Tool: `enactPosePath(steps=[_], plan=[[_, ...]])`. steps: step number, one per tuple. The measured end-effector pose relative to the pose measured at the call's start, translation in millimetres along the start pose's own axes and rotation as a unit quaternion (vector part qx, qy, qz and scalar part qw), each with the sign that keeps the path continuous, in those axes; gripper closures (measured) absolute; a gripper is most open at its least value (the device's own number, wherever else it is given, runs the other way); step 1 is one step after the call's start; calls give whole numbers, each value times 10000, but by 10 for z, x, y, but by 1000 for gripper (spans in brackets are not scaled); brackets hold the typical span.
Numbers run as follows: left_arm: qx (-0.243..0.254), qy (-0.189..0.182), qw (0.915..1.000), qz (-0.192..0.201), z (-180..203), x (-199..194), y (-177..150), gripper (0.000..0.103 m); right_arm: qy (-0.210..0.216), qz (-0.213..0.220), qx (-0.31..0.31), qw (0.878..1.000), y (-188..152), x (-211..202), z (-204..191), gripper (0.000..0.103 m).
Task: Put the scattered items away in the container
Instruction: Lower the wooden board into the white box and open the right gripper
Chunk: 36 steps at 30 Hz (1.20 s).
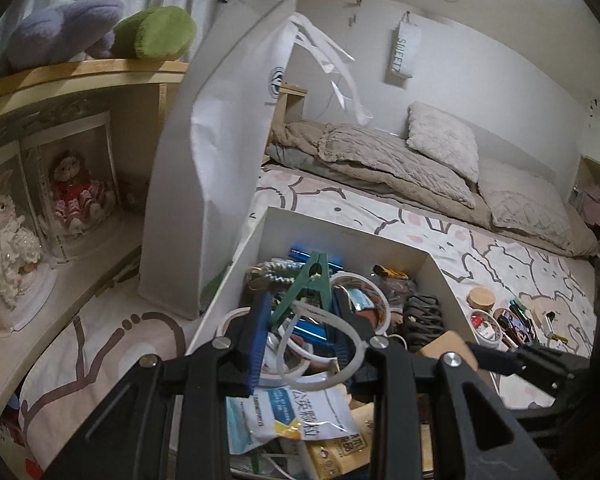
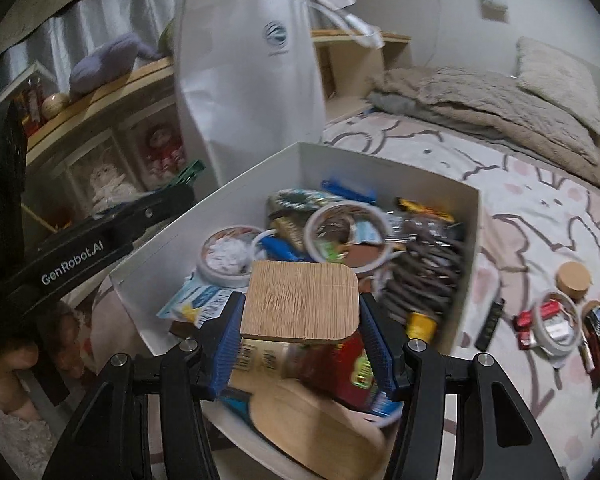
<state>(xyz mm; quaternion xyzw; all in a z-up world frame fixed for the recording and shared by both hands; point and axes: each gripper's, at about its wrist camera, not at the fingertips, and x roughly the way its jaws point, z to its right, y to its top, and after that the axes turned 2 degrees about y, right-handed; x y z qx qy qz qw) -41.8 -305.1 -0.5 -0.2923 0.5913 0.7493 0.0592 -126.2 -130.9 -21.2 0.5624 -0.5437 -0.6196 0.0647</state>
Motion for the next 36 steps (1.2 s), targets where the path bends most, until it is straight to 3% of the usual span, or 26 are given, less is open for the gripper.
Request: enactPosePath(steps=[6,7,8,9,36], plan=[[-68,45,10000,1,-83,1,10,73,348,-305,-95,9989,-11,226,-154,46],[-67,54,10000,0,-91,0,10,73,409,-354,-129,9985,-23,259,-178,41],[-60,66,10000,-2,-98,2,10,73,391,-387,-175,9983,-44,281,-200,17],[-48,76,10000,-5,-101,5,11,73,326,-385,-231,9985,-69,294,-224,0],[748,708,9930,-570,-117,90,-229,73,17,-253,77,9996,-110,85,-116,0]])
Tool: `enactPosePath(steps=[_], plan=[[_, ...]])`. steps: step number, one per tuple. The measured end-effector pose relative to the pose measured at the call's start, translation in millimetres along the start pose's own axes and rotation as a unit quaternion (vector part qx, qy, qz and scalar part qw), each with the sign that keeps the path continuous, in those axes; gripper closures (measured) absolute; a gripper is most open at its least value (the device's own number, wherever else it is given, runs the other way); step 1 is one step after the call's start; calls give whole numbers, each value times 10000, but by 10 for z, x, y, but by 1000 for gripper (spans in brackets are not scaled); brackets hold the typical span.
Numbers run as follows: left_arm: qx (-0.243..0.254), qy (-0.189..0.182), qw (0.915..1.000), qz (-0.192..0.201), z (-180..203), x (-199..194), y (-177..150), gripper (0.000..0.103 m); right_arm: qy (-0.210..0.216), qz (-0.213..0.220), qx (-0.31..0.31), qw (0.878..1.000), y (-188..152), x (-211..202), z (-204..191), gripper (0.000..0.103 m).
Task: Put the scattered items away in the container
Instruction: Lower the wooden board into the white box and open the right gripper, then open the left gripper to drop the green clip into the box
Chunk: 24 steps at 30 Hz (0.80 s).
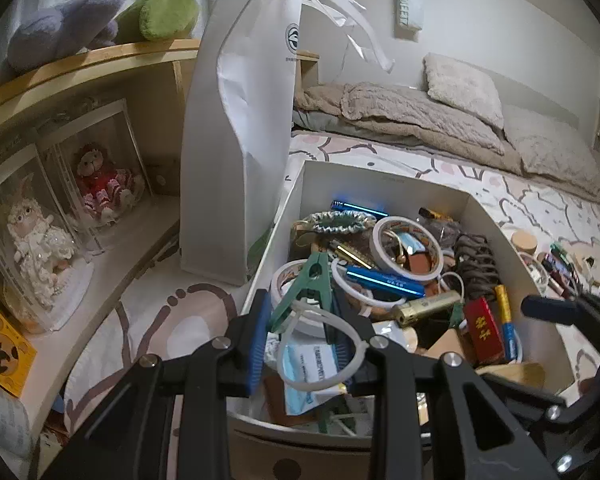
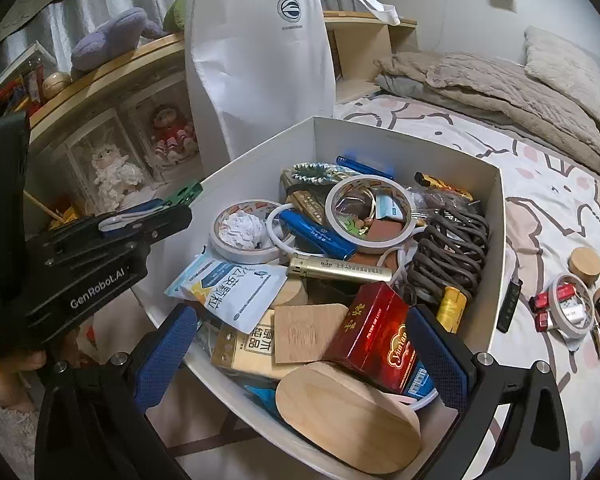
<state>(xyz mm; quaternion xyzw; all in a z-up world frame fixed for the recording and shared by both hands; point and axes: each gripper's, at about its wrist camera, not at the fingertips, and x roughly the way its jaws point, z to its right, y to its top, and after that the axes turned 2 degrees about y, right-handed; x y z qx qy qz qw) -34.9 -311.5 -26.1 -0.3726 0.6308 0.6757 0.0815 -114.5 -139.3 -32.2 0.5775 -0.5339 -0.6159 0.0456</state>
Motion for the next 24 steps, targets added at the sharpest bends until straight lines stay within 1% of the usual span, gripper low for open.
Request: enactPosePath(steps=[3,11,15,24], plan=[[164,92,9998,-29,7,-11,-12,73,-25,12,17,10000,3,-6,-6,0],[397,186,9990,-128,52,4,-57,73,-113,3,-21,9999,-8,-3,-34,0],[421,227,9987,-151,39,4,-66,73,-130,13,-5,9999,1,-16,-27,0],[419,160,9988,-172,29,-14,-67,73,-135,8,108,9999,-6,-15,11,0]])
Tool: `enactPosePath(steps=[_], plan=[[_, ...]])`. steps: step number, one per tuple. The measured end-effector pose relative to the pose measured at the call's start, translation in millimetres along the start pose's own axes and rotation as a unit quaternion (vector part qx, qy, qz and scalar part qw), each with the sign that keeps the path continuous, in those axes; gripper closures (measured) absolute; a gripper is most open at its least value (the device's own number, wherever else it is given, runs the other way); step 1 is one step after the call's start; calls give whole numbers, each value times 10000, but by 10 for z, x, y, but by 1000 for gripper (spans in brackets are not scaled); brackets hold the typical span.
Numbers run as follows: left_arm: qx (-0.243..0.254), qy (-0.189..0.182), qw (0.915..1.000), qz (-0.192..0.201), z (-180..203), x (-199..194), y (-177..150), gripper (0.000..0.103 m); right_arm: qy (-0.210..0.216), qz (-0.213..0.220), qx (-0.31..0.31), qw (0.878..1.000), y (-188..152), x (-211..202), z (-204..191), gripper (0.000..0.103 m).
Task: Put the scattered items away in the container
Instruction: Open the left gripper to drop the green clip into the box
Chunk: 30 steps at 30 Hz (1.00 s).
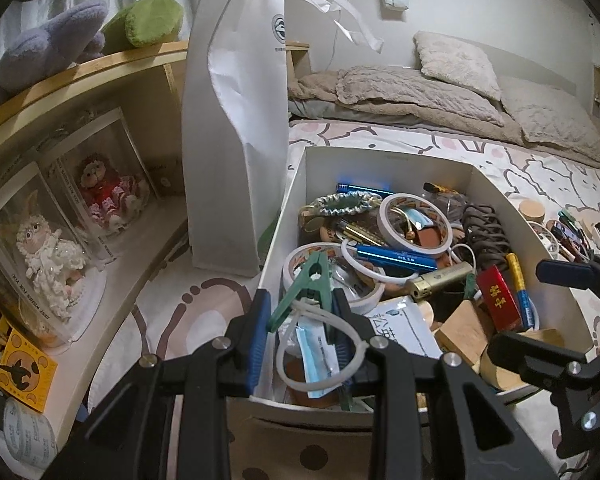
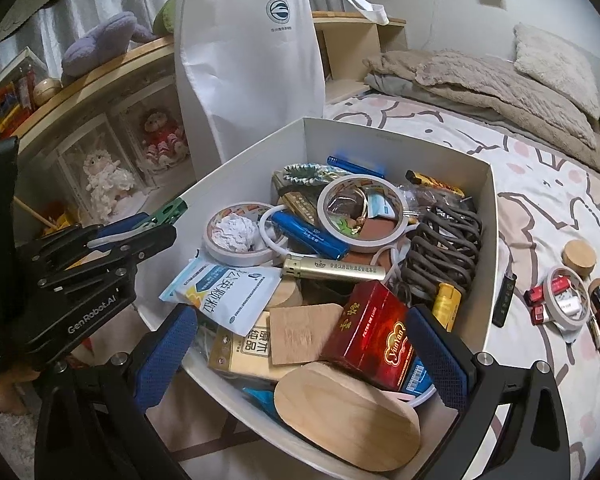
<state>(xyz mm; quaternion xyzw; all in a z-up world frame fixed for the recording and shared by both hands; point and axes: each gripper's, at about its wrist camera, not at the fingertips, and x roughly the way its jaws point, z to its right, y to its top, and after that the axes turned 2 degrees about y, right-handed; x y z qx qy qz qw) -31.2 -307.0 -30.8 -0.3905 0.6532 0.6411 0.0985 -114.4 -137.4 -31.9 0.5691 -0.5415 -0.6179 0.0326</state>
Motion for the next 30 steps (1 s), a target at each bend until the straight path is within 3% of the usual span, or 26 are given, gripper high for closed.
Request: enactPosePath(steps=[3,6,28,30], plan=[[23,-40,10000,-52,13,8,-4,71,-14,-11,20,10000,2,6,2,0],[49,-158,9998,-70,35,5,-11,53,-13,-19,27,10000,6,9,2,0],[78,-74,9999,-4,48,-36,15,53,-41,-12,56,10000,8,-3,38,0],[69,-49,10000,2,49,-38,13,49,-67,-2,26,10000,6,-9,36,0]])
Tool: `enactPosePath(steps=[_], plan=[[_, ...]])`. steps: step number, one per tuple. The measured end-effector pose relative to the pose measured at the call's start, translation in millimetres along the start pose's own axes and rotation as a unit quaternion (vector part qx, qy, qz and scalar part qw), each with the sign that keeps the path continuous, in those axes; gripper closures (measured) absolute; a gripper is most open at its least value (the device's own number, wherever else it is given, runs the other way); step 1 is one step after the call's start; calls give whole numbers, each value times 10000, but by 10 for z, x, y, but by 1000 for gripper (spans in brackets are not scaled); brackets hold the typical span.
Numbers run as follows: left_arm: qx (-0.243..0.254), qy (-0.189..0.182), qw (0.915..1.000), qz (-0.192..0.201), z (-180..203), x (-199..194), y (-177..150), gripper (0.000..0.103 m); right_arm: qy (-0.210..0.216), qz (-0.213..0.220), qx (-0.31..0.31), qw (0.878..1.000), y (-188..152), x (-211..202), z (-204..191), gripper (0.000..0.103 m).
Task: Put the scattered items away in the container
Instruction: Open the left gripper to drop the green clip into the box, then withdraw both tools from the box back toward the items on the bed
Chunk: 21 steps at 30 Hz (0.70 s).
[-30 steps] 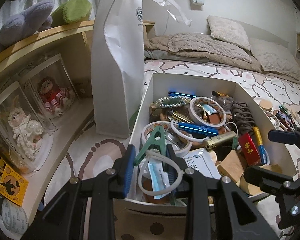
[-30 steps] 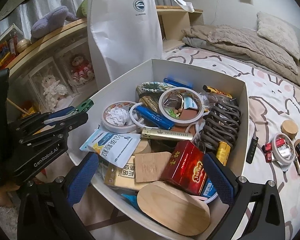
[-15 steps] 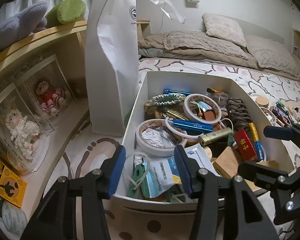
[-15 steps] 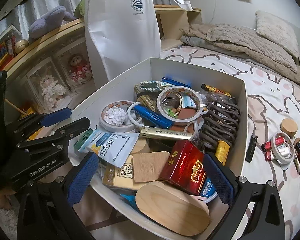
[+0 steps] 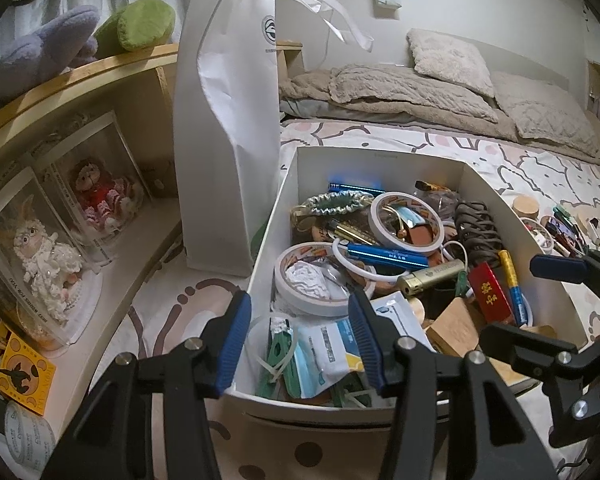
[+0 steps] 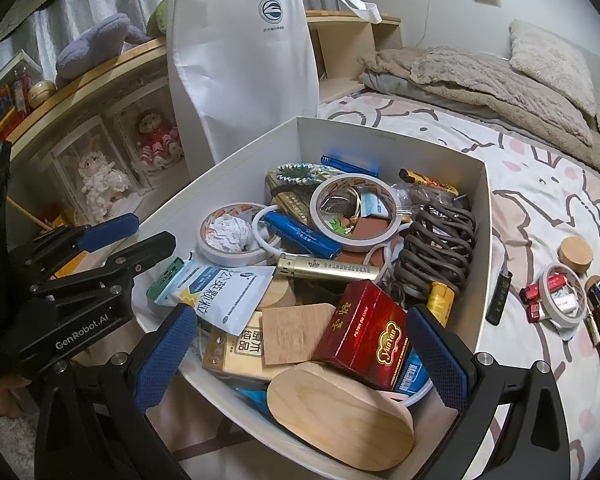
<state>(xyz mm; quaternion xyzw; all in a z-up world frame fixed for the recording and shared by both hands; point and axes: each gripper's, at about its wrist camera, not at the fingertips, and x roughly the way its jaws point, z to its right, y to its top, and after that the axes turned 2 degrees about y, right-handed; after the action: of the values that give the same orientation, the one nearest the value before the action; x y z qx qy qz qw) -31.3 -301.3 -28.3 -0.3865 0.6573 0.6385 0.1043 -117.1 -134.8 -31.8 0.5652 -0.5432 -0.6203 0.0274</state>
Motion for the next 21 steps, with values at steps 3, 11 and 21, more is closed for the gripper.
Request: enactPosePath(steps=[3,11,21], plan=[[-28,30,10000,26,-5,-12,0,40,-47,54,-46,10000,6,-23,1,0],[-237,112,9994,216,-43,-86,41,2,-276,179,-71,9994,23,-80,50,0],[-272,156,9992,255,-37,-117,84,0,-462,319,-111,9984,26,-121,88,0]])
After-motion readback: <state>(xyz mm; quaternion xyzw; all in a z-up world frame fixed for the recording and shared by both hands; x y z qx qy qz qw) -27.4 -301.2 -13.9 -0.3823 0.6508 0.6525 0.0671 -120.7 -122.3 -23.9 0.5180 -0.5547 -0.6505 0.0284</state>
